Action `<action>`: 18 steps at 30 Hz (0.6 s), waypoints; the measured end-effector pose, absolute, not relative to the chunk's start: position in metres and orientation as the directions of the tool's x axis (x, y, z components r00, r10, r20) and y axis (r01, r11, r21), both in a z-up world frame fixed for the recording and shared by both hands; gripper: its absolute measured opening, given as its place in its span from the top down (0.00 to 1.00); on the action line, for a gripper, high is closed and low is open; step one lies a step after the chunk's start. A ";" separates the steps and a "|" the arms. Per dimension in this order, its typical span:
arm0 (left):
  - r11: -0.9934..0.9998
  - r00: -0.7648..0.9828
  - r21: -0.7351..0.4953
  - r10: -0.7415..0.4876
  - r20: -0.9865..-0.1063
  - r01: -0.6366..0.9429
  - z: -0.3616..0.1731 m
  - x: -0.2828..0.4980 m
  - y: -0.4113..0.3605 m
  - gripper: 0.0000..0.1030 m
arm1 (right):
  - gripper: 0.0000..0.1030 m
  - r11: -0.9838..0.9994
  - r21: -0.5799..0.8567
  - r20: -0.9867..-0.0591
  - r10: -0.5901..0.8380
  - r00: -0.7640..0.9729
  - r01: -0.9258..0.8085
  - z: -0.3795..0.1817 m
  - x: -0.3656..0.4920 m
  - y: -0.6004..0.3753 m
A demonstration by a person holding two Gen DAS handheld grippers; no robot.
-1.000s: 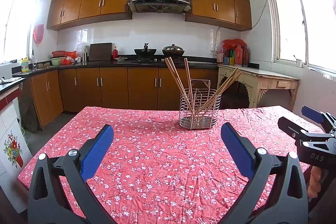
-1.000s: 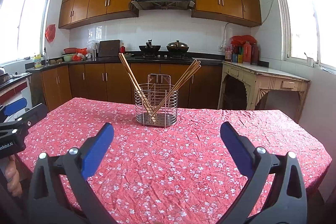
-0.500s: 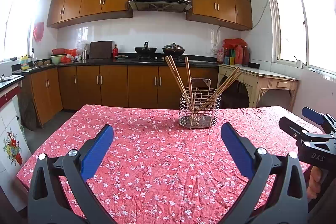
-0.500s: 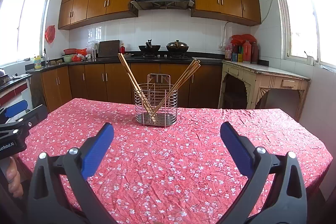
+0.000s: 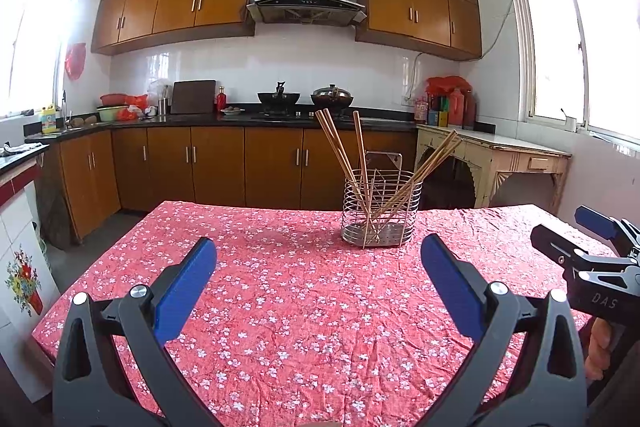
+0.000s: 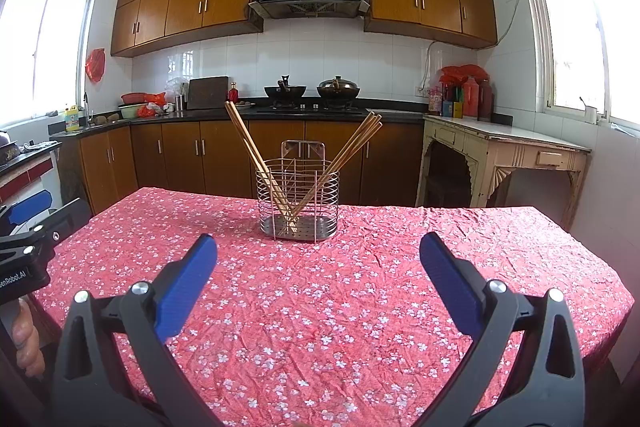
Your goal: Organize utensils
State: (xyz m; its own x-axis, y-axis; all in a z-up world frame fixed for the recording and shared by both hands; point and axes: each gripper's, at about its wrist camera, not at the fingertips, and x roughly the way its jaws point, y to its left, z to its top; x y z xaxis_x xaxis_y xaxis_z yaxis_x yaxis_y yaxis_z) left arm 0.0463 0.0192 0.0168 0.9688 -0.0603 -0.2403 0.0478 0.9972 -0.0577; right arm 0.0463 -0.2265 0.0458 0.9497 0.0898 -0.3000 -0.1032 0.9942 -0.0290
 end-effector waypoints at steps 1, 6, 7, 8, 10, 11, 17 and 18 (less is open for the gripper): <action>0.997 0.969 -0.057 -0.059 -0.241 0.046 0.017 0.046 0.019 0.02 | 0.04 0.994 -0.028 -0.301 0.090 0.949 -0.103 0.046 0.046 -0.226; 0.997 0.968 -0.060 -0.058 -0.243 0.045 0.017 0.047 0.019 0.02 | 0.04 0.994 -0.028 -0.301 0.090 0.949 -0.104 0.045 0.047 -0.227; 0.997 0.968 -0.059 -0.058 -0.242 0.044 0.017 0.047 0.018 0.02 | 0.04 0.994 -0.029 -0.301 0.091 0.949 -0.104 0.045 0.047 -0.227; 0.997 0.968 -0.059 -0.058 -0.242 0.045 0.017 0.047 0.019 0.02 | 0.04 0.994 -0.028 -0.301 0.091 0.949 -0.104 0.045 0.047 -0.227; 0.997 0.968 -0.059 -0.060 -0.243 0.047 0.017 0.047 0.019 0.02 | 0.04 0.994 -0.027 -0.301 0.092 0.949 -0.105 0.045 0.047 -0.227; 0.997 0.968 -0.059 -0.061 -0.243 0.048 0.017 0.047 0.019 0.02 | 0.04 0.994 -0.028 -0.300 0.091 0.949 -0.104 0.045 0.047 -0.227; 0.997 0.968 -0.059 -0.060 -0.243 0.047 0.017 0.047 0.018 0.02 | 0.04 0.994 -0.026 -0.300 0.091 0.950 -0.104 0.045 0.047 -0.227; 0.997 0.968 -0.059 -0.061 -0.243 0.048 0.017 0.047 0.018 0.02 | 0.04 0.994 -0.025 -0.300 0.091 0.950 -0.104 0.045 0.047 -0.227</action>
